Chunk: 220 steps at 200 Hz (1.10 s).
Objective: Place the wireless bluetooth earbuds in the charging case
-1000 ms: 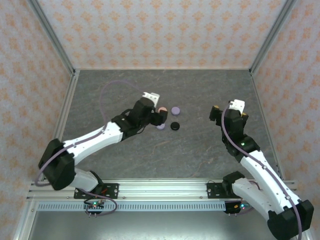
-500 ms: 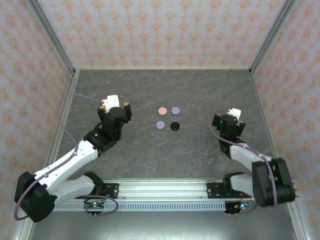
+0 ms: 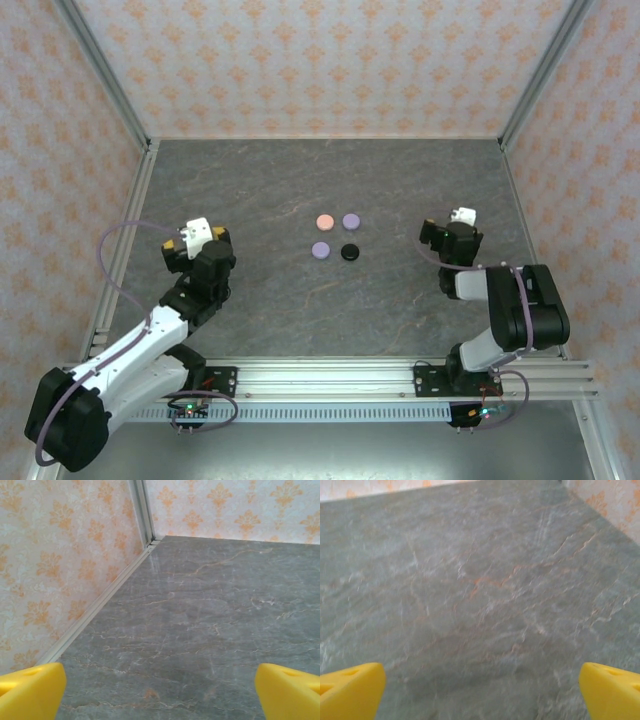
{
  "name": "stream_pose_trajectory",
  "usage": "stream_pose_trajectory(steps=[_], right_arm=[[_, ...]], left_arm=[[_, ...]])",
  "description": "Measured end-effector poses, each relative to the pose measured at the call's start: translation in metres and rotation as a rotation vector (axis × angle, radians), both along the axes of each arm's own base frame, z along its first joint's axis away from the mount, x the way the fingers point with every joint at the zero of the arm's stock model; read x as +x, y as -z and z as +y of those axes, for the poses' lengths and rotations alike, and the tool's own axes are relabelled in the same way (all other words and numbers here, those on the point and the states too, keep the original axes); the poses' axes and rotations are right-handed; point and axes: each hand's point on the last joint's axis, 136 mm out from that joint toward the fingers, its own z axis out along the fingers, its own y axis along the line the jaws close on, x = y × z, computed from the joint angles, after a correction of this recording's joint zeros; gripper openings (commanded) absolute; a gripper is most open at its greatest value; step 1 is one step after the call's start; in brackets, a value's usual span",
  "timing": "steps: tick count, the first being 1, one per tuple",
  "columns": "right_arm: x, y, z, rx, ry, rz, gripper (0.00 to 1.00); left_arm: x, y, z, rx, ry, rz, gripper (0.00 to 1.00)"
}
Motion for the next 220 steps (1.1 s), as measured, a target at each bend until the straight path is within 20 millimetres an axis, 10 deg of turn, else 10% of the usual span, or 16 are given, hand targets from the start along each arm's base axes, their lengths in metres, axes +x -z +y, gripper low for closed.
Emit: stream_pose_trajectory(steps=[83,220], right_arm=[[0.003,-0.002,0.001,0.026,-0.016,-0.008,0.99],[0.003,-0.002,0.002,0.027,-0.020,-0.008,0.99]], left_arm=[[0.022,0.065,0.011,0.053,0.087,0.136,1.00],[0.081,0.100,0.004,-0.094,0.302,0.083,1.00]])
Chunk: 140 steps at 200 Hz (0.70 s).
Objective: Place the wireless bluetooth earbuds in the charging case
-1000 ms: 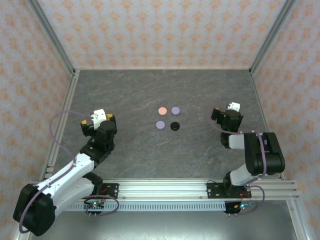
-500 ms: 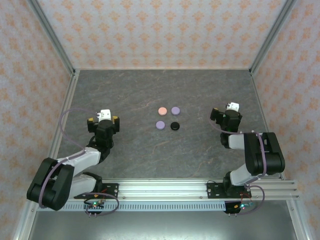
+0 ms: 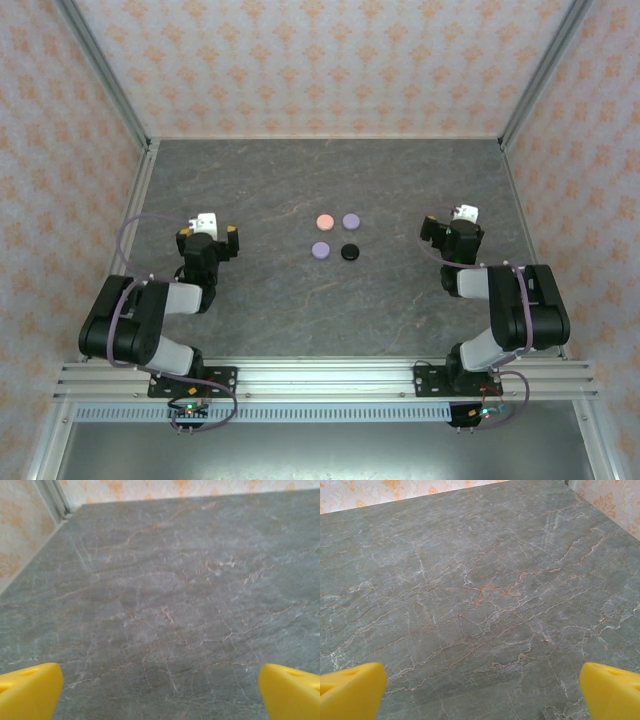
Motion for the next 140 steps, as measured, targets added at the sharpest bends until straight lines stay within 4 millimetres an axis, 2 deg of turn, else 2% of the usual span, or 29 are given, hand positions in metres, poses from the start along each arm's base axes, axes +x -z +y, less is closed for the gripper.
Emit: stream_pose_trajectory(steps=[16,45,140], right_arm=[[0.000,0.000,0.000,0.000,0.000,0.000,0.99],[0.000,0.000,0.000,0.000,0.000,0.000,0.99],[0.000,0.000,0.004,-0.002,-0.008,0.000,0.99]], left_arm=[[0.008,0.000,0.002,-0.014,-0.005,0.015,1.00],[0.025,-0.017,0.002,-0.038,-0.003,-0.024,1.00],[0.022,-0.011,0.002,-0.039,-0.003,0.004,1.00]])
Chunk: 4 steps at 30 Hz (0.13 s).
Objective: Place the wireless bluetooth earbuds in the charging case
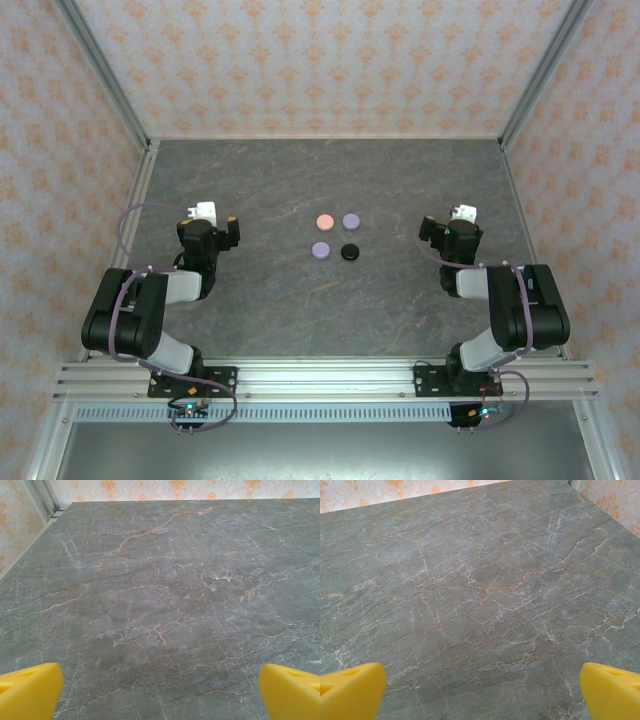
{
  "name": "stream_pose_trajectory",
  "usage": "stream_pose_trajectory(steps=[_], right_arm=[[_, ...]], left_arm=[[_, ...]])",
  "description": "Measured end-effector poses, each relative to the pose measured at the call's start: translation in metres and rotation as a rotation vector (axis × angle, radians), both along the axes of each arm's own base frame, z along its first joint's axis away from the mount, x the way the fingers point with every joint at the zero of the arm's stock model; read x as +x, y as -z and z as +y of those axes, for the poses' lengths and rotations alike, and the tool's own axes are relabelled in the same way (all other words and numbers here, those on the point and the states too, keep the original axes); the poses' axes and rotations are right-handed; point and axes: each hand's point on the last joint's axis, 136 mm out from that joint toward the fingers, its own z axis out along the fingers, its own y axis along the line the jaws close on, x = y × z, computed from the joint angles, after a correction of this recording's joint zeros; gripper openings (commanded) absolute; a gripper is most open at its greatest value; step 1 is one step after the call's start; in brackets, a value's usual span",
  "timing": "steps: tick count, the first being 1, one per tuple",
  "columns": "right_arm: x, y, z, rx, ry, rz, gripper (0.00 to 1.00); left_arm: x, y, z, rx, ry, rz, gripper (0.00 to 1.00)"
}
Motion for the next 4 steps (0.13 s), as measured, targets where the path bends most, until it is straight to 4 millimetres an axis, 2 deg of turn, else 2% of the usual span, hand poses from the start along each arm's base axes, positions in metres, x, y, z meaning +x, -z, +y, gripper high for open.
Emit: stream_pose_trajectory(steps=[4], right_arm=[[0.0000,0.0000,0.0000,0.000,0.000,0.000,0.99]], left_arm=[[0.0000,0.0000,0.0000,0.000,0.000,0.000,1.00]])
